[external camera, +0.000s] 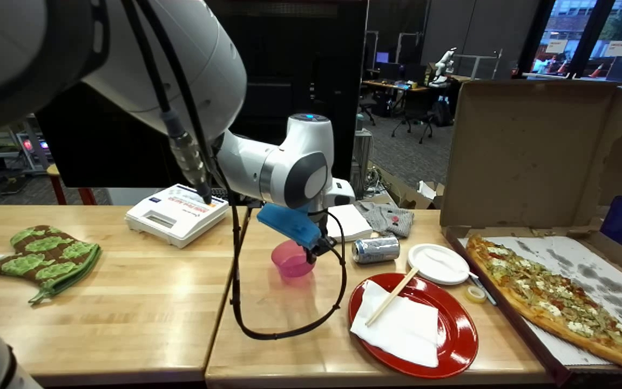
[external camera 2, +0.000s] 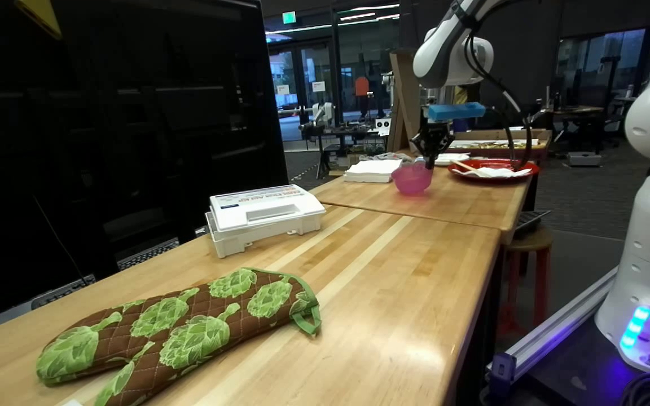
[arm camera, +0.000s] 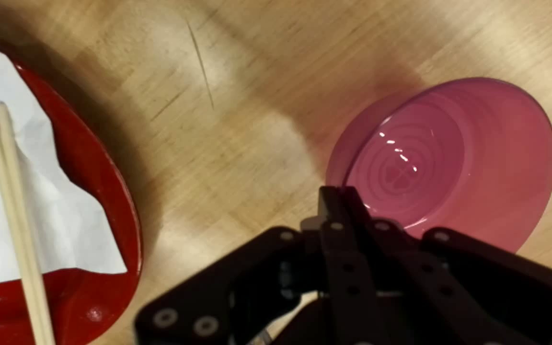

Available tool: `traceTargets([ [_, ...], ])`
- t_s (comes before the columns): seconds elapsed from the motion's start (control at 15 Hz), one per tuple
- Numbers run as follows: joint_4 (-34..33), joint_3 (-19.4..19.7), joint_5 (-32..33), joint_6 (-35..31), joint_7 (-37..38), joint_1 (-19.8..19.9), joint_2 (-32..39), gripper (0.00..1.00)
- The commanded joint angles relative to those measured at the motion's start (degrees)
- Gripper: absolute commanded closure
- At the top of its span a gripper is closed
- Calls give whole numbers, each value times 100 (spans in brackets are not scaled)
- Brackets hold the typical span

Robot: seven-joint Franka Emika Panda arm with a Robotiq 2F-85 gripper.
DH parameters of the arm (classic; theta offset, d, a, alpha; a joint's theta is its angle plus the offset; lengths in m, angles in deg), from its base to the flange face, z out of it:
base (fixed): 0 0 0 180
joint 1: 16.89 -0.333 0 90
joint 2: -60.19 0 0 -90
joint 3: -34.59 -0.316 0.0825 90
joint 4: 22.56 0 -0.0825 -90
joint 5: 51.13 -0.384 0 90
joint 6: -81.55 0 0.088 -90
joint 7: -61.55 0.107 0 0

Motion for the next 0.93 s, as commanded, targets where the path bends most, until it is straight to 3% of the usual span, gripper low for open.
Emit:
traceTargets([
  [0.0, 13, -206, 469, 310, 291, -137, -319, 99],
  [0.27, -33, -414, 625, 494, 331, -273, -467, 99],
  [0.87, -710, -728, 341, 1258, -35, -645, -270, 99],
])
